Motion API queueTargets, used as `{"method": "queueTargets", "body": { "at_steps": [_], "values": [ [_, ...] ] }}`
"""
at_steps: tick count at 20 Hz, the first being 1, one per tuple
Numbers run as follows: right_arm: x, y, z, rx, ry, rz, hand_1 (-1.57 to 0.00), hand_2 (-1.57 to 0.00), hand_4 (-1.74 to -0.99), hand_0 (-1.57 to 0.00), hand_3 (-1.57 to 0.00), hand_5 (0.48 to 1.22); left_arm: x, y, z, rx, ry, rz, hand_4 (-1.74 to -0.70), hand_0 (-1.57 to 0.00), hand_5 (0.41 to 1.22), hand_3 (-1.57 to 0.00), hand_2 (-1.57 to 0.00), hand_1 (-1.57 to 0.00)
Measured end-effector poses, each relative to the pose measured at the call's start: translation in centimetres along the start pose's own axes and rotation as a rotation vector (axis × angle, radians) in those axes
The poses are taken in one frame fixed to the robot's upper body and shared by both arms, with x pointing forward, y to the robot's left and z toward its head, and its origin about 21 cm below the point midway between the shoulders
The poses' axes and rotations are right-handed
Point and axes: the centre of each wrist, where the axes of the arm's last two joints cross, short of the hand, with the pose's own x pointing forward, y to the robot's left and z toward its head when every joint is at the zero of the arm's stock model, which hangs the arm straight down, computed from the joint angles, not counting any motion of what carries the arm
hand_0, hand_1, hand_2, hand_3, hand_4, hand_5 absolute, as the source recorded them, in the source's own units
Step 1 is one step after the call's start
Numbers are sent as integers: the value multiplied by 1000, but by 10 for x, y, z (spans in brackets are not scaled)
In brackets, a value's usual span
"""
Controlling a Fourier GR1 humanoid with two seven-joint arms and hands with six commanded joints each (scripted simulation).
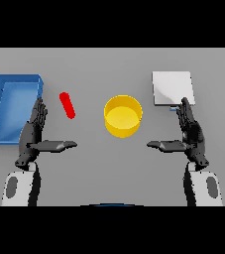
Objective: Pick up the red beaker and tilt it to pour out 1 green nut into yellow bowl. Pick up the yellow bowl and place it on the metallic measuring scale.
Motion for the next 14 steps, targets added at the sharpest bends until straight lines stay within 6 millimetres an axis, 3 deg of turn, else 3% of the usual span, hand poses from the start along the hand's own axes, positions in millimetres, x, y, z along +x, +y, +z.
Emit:
{"method": "queueTargets", "body": {
  "at_steps": [6, 7, 9, 14],
  "values": [
    [-2, -6, 3, -9, 3, 3, 1, 1, -1128, 1, 1, 660, 0, 13, -2, 8, -1, -5, -1093, 1, 623, 1, 1, 1],
    [-1, -2, 14, 18, -111, 130, 1, 1, -1128, 1, 1, 663, -1, 11, 10, -11, -40, -74, -1094, 1, 620, 1, 1, 1],
    [1, 3, 28, 49, -175, 261, 1, 1, -1126, 1, 1, 666, 5, 9, 22, -25, -74, -140, -1093, 1, 615, 1, 1, 1],
    [6, 5, 31, 51, -158, 305, 1, 1, -1121, 1, 1, 658, 8, 3, 25, -39, -11, -192, -1090, 1, 612, 1, 1, 1]
  ]
}}
